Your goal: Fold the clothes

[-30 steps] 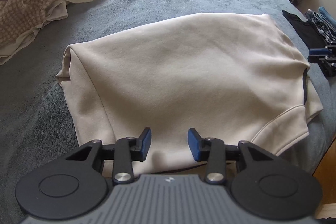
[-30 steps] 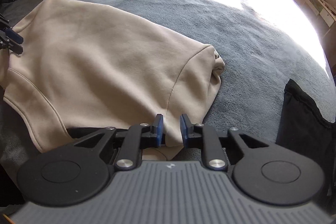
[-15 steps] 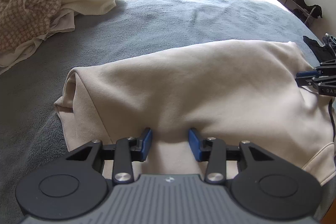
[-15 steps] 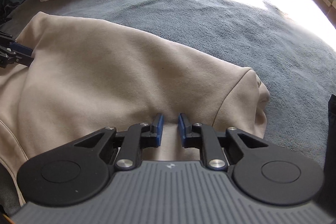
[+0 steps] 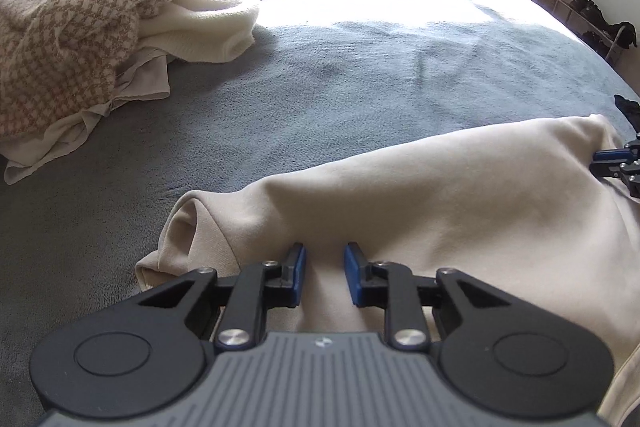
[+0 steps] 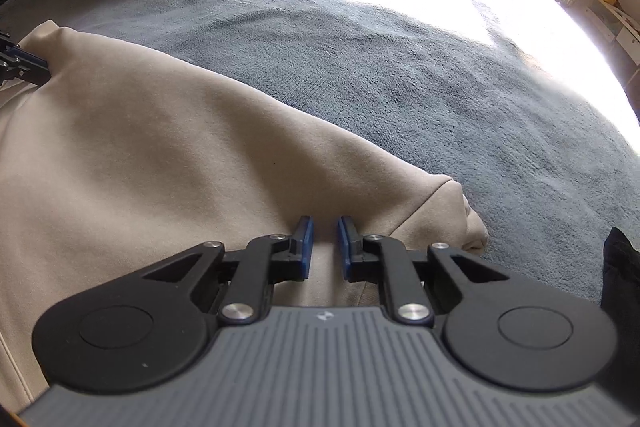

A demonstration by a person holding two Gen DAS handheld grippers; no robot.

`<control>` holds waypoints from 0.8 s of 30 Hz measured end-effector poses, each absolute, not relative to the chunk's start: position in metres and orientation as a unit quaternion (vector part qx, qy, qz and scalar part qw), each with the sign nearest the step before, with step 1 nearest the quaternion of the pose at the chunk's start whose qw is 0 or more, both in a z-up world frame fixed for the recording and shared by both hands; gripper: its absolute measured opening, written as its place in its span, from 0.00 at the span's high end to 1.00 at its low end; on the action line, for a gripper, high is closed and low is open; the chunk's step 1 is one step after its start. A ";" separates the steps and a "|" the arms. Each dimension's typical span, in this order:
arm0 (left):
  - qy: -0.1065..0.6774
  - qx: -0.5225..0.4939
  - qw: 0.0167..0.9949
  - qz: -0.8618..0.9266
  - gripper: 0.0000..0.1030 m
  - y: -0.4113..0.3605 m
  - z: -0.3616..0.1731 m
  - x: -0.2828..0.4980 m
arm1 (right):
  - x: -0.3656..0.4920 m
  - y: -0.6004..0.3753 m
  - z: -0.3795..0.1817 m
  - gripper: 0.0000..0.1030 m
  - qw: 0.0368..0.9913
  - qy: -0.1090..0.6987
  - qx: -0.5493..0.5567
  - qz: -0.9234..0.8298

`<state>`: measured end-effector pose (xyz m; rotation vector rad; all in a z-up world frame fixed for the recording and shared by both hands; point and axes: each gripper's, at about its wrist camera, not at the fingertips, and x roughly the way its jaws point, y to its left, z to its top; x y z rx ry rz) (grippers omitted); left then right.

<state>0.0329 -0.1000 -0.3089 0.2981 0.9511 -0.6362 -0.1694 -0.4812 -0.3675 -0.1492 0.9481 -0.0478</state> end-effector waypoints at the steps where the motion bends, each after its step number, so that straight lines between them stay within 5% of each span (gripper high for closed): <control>1: 0.446 0.140 0.831 -0.301 0.77 -0.100 -0.310 0.035 | -0.168 -0.482 -0.368 0.89 0.887 0.455 -0.071 -0.025; 14: 0.417 0.155 0.837 -0.319 0.76 -0.102 -0.312 0.042 | -0.158 -0.483 -0.374 0.89 0.892 0.441 -0.093 -0.035; 18: 0.426 0.170 0.831 -0.316 0.64 -0.097 -0.289 0.027 | -0.166 -0.482 -0.355 0.88 0.891 0.444 -0.086 -0.025; 24: 0.386 0.147 0.835 -0.365 0.60 -0.113 -0.261 0.007 | -0.175 -0.467 -0.305 0.88 0.917 0.397 -0.040 0.029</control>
